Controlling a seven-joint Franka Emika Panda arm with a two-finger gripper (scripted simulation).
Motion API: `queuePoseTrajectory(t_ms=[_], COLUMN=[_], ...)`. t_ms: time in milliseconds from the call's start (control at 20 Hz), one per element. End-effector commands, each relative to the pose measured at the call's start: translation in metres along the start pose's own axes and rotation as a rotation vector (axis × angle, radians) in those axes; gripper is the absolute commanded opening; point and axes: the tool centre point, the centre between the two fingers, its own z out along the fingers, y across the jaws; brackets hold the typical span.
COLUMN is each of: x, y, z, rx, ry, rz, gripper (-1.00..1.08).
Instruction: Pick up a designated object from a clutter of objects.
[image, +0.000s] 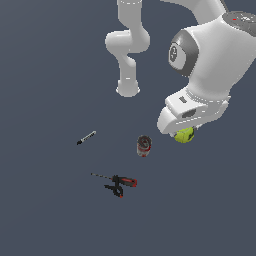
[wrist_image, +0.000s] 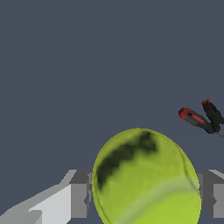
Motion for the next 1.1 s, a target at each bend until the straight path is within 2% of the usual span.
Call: queuePoseTrajectory(t_ms=[0, 1050], x=[0.011, 0.083], y=[-0.001, -0.007], z=[-0.016, -0.109], rx=[0.000, -0.002], ry=[0.001, 0.001], rz=[0.000, 0.002], gripper=[-1.00, -1.00])
